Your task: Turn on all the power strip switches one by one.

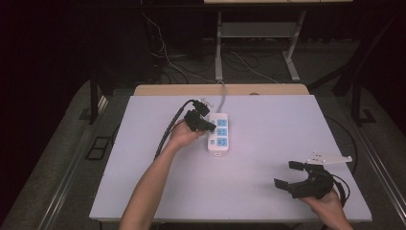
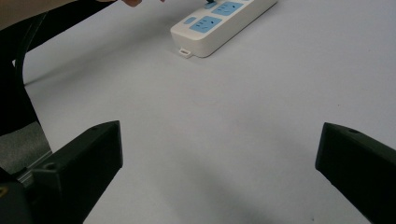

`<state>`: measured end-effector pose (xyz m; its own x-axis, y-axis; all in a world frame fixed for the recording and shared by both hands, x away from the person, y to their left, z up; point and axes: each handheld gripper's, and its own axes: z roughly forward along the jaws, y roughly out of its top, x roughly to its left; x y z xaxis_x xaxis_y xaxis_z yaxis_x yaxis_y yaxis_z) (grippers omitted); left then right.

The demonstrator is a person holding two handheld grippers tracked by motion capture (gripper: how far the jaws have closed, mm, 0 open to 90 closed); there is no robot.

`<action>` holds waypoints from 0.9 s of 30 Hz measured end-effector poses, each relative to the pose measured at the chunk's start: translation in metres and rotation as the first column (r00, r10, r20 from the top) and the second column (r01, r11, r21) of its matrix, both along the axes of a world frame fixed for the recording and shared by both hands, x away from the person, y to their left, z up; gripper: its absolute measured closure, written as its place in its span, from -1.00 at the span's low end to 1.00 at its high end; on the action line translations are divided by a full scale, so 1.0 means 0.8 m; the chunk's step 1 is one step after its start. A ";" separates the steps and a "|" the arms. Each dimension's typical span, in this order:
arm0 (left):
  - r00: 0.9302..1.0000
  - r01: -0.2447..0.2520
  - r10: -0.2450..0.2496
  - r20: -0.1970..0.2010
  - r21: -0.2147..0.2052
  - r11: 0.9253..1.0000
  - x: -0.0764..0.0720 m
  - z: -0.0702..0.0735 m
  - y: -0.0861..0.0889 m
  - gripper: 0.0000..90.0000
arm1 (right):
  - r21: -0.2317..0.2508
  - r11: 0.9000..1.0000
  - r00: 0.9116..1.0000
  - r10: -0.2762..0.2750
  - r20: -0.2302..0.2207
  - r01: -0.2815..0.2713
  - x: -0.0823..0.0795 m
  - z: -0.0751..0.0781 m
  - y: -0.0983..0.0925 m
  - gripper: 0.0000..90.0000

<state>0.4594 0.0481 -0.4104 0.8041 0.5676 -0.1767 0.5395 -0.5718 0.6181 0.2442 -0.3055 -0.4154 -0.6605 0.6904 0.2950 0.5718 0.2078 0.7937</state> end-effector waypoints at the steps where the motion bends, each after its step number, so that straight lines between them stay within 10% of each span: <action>1: 1.000 -0.001 0.001 0.001 -0.003 1.000 0.000 0.000 0.000 0.99 | 0.000 1.000 1.000 0.000 0.000 0.000 0.000 0.000 0.000 -0.99; 15: 0.998 0.030 -0.032 -0.063 -0.017 0.999 -0.001 -0.004 0.001 0.99 | -0.004 1.000 1.000 0.001 0.003 -0.001 0.000 0.000 0.002 -0.99; 27: 1.000 0.007 -0.007 -0.004 0.003 1.000 -0.002 -0.002 0.001 0.99 | -0.002 1.000 1.000 0.001 0.004 -0.001 0.000 0.000 0.001 -0.99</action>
<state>0.4576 0.0492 -0.4121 0.8071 0.5627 -0.1786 0.5383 -0.5773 0.6140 0.2438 -0.3047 -0.4152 -0.6624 0.6902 0.2913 0.5684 0.2097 0.7956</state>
